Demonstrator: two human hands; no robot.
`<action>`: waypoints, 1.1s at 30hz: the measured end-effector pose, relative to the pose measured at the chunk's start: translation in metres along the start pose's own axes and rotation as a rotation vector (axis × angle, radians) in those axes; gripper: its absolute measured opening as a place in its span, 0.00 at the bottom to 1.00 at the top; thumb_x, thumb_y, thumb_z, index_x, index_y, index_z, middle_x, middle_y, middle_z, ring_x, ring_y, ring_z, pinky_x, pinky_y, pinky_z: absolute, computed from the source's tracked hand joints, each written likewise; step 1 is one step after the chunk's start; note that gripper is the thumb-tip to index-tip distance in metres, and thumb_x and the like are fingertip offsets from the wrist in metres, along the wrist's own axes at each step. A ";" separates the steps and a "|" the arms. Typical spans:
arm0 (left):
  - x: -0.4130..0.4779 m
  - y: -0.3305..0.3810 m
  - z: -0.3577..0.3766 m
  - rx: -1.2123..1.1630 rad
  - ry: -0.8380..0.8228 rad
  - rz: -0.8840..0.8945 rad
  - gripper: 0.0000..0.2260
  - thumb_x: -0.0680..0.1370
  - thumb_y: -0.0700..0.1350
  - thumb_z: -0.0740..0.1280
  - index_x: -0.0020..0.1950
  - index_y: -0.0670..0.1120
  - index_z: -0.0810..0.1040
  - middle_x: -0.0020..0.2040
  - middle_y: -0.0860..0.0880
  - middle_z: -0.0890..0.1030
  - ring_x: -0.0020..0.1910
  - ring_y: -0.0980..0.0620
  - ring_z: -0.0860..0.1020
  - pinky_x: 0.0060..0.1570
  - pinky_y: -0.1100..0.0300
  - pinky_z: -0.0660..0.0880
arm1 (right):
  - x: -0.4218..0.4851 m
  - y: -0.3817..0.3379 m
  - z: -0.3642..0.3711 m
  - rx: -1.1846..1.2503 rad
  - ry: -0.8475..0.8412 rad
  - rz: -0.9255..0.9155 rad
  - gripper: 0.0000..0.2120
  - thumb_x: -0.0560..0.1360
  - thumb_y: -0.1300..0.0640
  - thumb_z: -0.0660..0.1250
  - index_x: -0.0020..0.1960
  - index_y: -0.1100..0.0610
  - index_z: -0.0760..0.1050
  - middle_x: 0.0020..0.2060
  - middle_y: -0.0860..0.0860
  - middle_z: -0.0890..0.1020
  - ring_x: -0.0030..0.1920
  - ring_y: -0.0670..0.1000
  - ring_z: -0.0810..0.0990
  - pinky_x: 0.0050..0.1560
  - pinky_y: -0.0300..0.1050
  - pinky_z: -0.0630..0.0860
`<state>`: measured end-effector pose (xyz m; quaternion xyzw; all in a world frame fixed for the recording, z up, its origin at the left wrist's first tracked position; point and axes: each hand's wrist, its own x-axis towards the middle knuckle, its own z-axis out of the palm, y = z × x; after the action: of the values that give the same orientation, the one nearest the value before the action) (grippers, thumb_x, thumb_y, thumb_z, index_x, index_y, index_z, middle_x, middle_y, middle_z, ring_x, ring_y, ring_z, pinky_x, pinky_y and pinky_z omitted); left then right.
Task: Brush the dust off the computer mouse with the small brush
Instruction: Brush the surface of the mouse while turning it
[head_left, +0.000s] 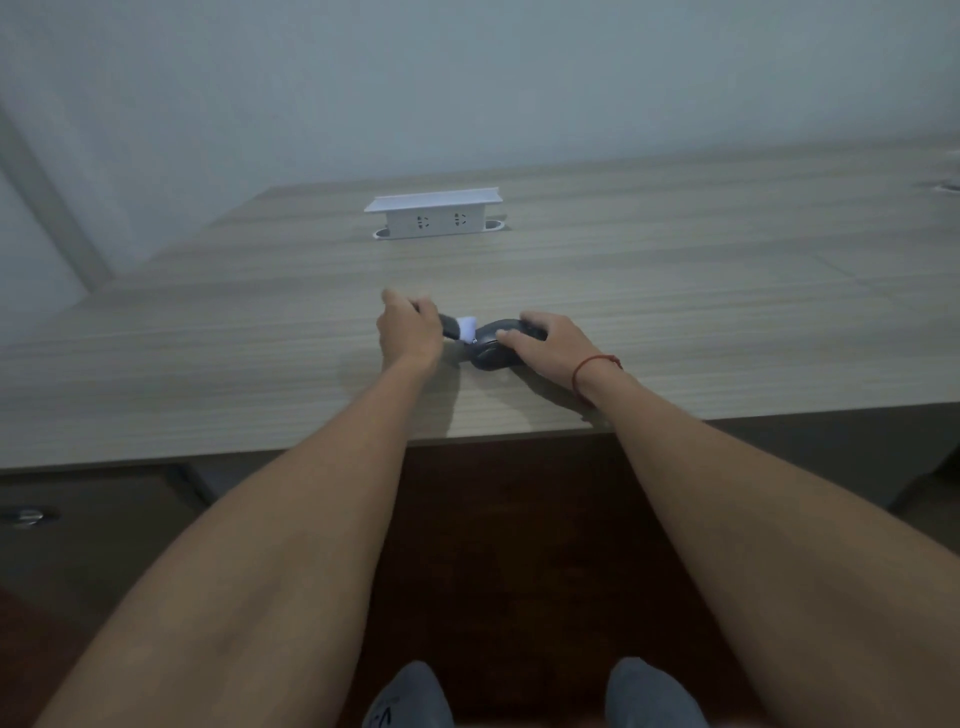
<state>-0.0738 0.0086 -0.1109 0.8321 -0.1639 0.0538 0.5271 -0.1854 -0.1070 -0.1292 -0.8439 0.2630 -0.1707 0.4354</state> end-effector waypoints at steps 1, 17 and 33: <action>0.002 -0.005 -0.002 0.010 0.015 -0.026 0.11 0.82 0.45 0.57 0.57 0.37 0.69 0.54 0.40 0.77 0.50 0.43 0.76 0.48 0.53 0.72 | 0.000 0.000 0.000 0.011 0.009 -0.004 0.29 0.77 0.46 0.65 0.73 0.58 0.66 0.69 0.56 0.73 0.68 0.55 0.71 0.67 0.48 0.67; -0.002 -0.006 -0.014 -0.066 -0.014 0.014 0.07 0.82 0.45 0.57 0.51 0.41 0.67 0.48 0.46 0.73 0.45 0.51 0.72 0.35 0.65 0.67 | 0.009 0.004 0.015 -0.091 0.177 -0.013 0.32 0.73 0.36 0.65 0.70 0.56 0.72 0.66 0.54 0.77 0.67 0.55 0.73 0.65 0.51 0.71; -0.002 -0.007 -0.003 -0.054 -0.225 -0.056 0.09 0.76 0.49 0.62 0.50 0.44 0.69 0.49 0.44 0.76 0.45 0.46 0.75 0.45 0.55 0.75 | 0.015 0.010 0.018 -0.212 0.265 0.000 0.25 0.76 0.39 0.62 0.67 0.53 0.74 0.61 0.56 0.78 0.64 0.58 0.72 0.62 0.51 0.70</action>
<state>-0.0738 0.0141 -0.1160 0.8226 -0.2000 -0.0590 0.5290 -0.1666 -0.1090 -0.1463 -0.8552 0.3346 -0.2520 0.3053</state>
